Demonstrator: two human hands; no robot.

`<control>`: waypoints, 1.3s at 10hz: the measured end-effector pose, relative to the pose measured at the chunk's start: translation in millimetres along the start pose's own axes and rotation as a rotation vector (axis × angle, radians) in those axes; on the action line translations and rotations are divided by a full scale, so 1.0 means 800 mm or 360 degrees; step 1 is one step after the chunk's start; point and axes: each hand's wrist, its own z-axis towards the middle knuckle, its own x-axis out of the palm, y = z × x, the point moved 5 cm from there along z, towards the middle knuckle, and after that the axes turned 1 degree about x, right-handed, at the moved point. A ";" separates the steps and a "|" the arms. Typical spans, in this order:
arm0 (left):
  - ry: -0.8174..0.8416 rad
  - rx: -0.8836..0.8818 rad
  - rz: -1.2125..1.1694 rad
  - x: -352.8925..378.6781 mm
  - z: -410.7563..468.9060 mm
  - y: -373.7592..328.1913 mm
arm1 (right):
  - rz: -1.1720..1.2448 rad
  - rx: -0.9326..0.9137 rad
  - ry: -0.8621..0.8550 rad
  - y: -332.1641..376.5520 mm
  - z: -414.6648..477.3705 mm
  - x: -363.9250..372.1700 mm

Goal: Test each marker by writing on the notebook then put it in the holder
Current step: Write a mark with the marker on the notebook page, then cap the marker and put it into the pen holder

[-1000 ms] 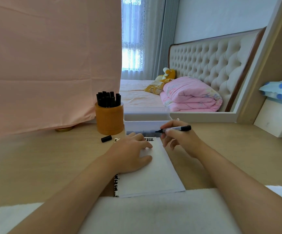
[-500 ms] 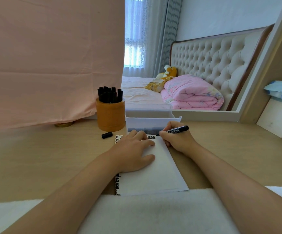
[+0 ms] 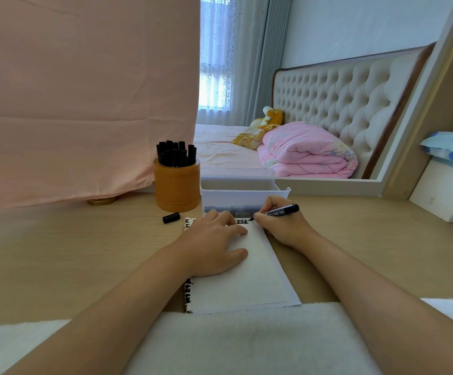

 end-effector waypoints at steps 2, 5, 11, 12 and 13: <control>-0.0002 -0.0001 -0.0012 -0.001 0.000 0.000 | -0.0007 -0.0012 0.0071 0.005 -0.002 0.000; -0.0003 -0.0005 -0.0020 -0.001 0.000 0.000 | -0.0002 -0.0012 0.0050 0.005 -0.001 -0.001; -0.0034 0.0004 -0.0016 -0.002 -0.002 0.001 | 0.0231 0.0046 0.0066 0.010 -0.009 -0.004; -0.0066 0.0006 -0.0075 -0.002 -0.001 0.003 | 0.0307 -0.0014 0.0145 0.025 -0.014 -0.005; -0.0171 -0.0043 -0.0398 -0.012 -0.003 0.010 | 0.0377 -0.0164 0.0219 0.055 -0.017 -0.005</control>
